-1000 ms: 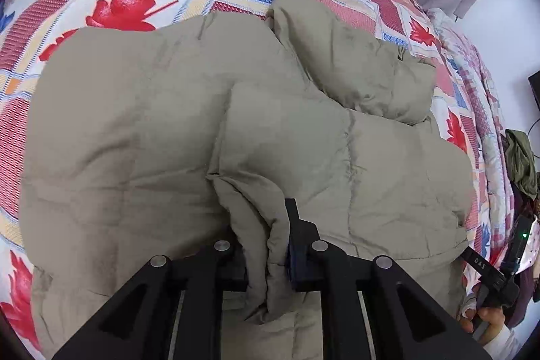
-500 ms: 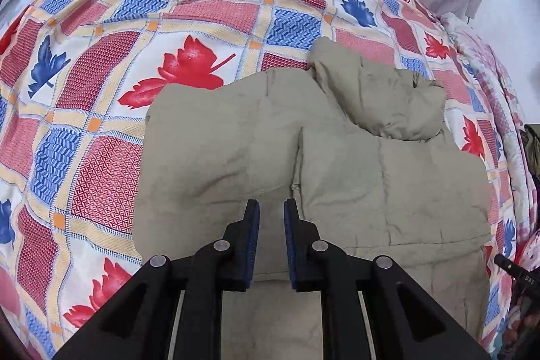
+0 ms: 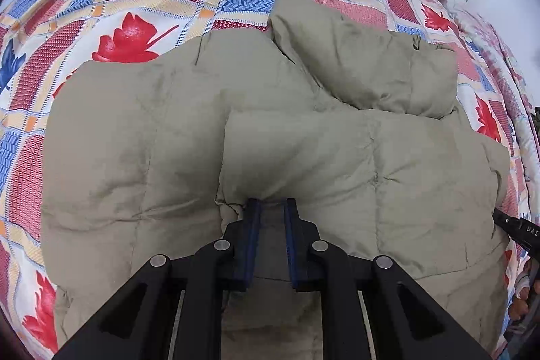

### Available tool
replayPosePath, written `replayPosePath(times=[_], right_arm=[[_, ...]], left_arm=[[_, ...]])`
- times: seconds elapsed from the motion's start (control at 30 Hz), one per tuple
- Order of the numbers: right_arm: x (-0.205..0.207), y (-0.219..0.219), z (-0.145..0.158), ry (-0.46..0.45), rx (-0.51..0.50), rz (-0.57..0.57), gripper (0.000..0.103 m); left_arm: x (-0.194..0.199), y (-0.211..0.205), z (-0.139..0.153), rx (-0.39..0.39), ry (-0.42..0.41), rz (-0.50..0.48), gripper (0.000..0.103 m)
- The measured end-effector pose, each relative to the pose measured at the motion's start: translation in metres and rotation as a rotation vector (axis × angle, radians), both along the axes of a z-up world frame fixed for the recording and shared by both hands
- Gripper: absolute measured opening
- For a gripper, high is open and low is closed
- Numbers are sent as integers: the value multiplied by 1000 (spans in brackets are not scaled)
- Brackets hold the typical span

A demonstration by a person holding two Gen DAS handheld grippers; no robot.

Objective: Fold large clothes
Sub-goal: 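Grasp the jacket hem with the left tool while the right tool grasps it too, then fold the held hem over toward the collar with both tools, then open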

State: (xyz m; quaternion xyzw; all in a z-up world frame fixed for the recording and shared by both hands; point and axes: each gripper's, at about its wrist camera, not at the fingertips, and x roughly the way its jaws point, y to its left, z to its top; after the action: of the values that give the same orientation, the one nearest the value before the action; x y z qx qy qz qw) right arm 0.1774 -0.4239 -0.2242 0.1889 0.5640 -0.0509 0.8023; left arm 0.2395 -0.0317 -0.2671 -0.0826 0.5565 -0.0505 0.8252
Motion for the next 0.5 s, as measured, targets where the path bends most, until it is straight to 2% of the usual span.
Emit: replayPosePath(times=[0.1, 0.27, 0.5], right_arm=[[-3, -5, -12, -28, 19, -36, 10], [1, -3, -14, -32, -12, -30, 10], [-10, 2, 14, -34, -52, -53, 15]], left_arm=[[3, -4, -6, 11, -7, -18, 16], [3, -5, -3, 27, 2, -19, 16], [-14, 9, 25, 72, 2, -19, 16]])
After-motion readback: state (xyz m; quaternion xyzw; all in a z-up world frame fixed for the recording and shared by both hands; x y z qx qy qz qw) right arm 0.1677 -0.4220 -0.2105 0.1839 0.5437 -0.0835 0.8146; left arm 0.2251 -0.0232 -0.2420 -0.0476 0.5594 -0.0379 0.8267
